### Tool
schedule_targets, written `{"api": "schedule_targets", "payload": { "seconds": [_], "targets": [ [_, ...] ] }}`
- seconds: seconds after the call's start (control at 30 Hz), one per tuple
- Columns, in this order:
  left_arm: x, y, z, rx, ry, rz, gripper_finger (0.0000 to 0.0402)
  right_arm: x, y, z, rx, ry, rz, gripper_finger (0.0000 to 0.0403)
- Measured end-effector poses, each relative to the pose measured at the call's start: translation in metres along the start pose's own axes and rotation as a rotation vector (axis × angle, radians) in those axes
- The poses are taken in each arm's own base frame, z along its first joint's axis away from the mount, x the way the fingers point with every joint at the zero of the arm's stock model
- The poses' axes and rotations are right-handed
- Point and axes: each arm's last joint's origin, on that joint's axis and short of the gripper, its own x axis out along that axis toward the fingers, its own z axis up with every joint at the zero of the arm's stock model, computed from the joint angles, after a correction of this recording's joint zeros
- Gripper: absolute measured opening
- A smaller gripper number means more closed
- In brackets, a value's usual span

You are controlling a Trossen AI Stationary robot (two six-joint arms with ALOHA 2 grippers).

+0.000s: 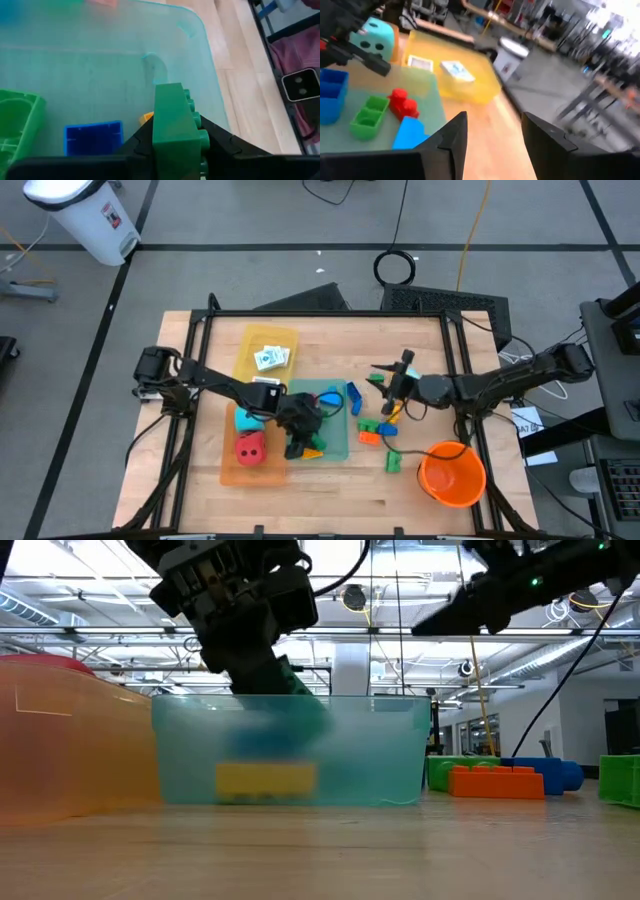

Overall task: Pick & Place Toys
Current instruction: Put the green game piece into the green bin, then put the blue game piece into the green bin

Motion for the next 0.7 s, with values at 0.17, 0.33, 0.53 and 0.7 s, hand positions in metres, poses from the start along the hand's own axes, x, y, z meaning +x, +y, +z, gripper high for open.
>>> {"api": "schedule_targets", "payload": {
  "seconds": [0.17,0.33,0.53,0.7],
  "targets": [
    [-0.003,0.009,0.003,-0.056,-0.031,0.058,0.0193,0.014,-0.018,-0.013,0.195,0.062,0.124,0.0171],
    [-0.007,0.015,0.006,-0.100,-0.050,0.070,0.0256,0.031,-0.020,-0.030,0.286,0.147,0.258,0.0210],
    [-0.012,0.026,0.008,-0.130,-0.067,0.091,0.0295,0.051,-0.004,-0.052,0.292,0.272,0.284,0.0295],
    [-0.024,0.031,0.016,-0.141,-0.127,0.098,0.0307,0.072,0.005,-0.057,0.326,0.362,0.280,0.0337]
  ]
}}
